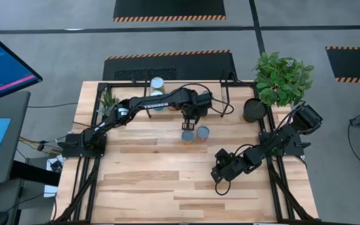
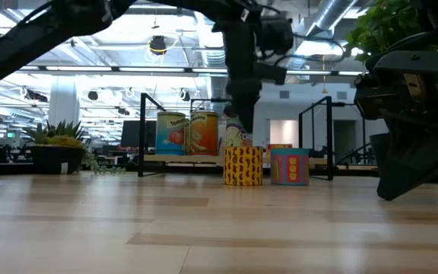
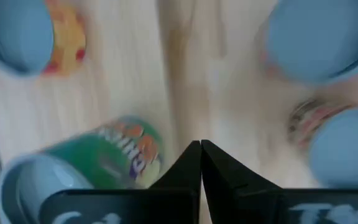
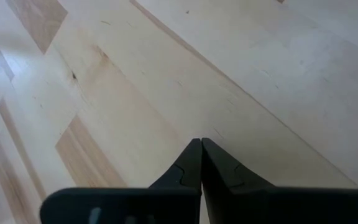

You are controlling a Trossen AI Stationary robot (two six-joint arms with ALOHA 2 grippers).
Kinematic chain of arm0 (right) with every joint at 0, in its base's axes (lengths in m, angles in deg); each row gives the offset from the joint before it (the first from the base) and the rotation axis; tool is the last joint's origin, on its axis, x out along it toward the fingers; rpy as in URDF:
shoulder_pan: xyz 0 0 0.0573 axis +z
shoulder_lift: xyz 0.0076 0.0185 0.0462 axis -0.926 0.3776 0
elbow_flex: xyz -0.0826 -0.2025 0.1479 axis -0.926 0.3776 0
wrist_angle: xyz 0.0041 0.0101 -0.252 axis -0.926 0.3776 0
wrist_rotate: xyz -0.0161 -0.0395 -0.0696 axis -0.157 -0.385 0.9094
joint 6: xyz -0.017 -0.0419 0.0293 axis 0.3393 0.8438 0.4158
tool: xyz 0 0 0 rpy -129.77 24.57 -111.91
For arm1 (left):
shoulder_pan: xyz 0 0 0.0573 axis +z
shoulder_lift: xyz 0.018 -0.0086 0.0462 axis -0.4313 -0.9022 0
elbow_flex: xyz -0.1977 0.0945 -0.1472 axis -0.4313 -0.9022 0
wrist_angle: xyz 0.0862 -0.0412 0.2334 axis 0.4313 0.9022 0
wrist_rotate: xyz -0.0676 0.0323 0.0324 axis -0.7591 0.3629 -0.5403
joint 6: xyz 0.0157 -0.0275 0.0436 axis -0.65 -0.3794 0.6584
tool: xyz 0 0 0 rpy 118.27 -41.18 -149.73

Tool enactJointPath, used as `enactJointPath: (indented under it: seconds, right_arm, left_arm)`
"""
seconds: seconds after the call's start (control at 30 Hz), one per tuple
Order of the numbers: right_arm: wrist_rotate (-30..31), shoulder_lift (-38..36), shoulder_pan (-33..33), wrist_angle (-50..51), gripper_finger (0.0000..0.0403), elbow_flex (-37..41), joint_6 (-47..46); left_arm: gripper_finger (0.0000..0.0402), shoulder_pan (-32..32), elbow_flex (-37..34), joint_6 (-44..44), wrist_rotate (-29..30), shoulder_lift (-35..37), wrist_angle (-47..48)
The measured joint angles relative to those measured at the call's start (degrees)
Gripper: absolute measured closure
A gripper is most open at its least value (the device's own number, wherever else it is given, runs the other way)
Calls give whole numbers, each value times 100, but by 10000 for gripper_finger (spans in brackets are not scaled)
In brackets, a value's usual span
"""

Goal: Pick and place cans onto a shelf
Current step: Adjust the canned chicken soup on the shelf

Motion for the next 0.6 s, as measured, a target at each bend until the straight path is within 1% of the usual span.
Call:
enactJointPath:
  seconds: [0.07,0.27,0.4,0.6]
  right_arm:
    - [0,0,1,-2,382,0,0]
    - [0,0,1,7,377,0,3]
    - [0,0,1,9,376,2,4]
    - [2,0,1,7,382,2,4]
  left_arm:
    - [401,7,-2,2,123,-26,98]
    - [401,46,4,165,565,-30,12]
    - [402,164,4,207,594,-32,-41]
    - [401,451,4,190,671,-32,-379]
